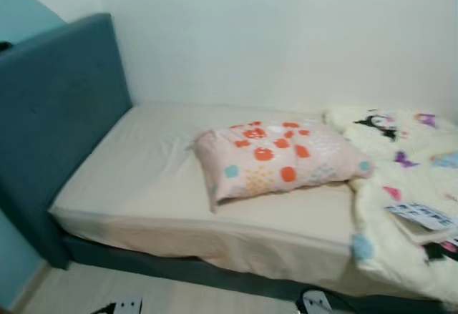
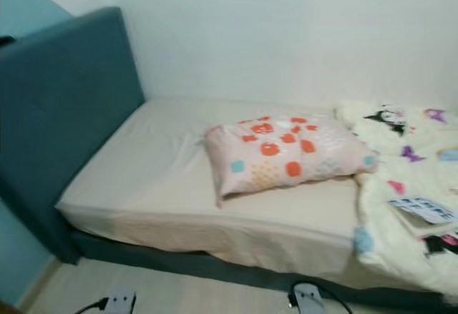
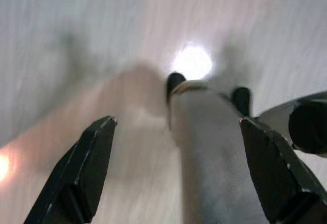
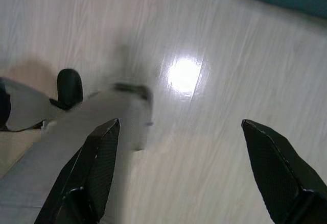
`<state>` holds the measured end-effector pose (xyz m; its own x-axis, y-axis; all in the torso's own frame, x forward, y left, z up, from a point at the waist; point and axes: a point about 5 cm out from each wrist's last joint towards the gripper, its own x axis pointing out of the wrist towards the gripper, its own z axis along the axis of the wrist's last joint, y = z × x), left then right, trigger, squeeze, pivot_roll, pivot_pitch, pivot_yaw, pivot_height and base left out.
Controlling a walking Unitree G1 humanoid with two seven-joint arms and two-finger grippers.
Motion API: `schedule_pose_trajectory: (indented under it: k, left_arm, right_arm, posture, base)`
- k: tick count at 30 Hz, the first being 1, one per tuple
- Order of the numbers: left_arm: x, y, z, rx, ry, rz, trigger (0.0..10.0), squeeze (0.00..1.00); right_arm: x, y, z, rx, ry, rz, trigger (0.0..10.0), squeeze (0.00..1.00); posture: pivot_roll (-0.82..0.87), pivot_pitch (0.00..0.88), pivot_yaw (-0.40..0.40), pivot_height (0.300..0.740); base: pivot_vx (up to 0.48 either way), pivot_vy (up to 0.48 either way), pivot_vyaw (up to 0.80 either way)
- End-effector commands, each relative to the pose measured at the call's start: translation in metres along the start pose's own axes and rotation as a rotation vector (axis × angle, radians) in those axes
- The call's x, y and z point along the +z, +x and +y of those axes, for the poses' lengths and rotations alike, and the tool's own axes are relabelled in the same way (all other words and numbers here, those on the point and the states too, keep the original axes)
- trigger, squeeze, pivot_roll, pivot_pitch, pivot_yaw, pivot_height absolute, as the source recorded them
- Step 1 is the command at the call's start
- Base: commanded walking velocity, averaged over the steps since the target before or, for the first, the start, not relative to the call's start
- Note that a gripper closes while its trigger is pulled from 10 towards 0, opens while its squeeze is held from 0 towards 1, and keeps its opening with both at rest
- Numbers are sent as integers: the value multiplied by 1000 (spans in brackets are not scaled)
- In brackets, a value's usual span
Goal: Clean up the room
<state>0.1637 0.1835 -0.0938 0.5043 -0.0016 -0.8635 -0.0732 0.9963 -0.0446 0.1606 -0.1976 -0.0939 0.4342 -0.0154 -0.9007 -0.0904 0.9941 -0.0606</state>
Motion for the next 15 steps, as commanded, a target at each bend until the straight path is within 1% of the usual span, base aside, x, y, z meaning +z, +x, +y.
schedule_pose_trajectory:
  k: [1, 4, 13, 15]
  left_arm:
    - [-1, 0, 2, 4, -2, 1, 10000, 0]
    - [-1, 0, 2, 3, -1, 1, 10000, 0]
    - [-1, 0, 0, -4, -12, 3, 10000, 0]
    - [-1, 0, 0, 0, -24, -2, 10000, 0]
  right_arm:
    - [-1, 0, 1, 2, -3, 8, 10000, 0]
    - [-1, 0, 1, 2, -3, 9, 10000, 0]
    - [-2, 0, 1, 0, 9, 12, 10000, 0]
    - [-1, 0, 1, -2, 11, 5, 10000, 0]
  posture:
    - [-16, 0, -6, 701]
    - [-16, 0, -6, 701]
    - [-17, 0, -6, 701]
    - [-21, 0, -3, 701]
  base:
    - [0, 0, -469]
    - [0, 0, -594]
    - [0, 0, -788]
    - [0, 0, 0]
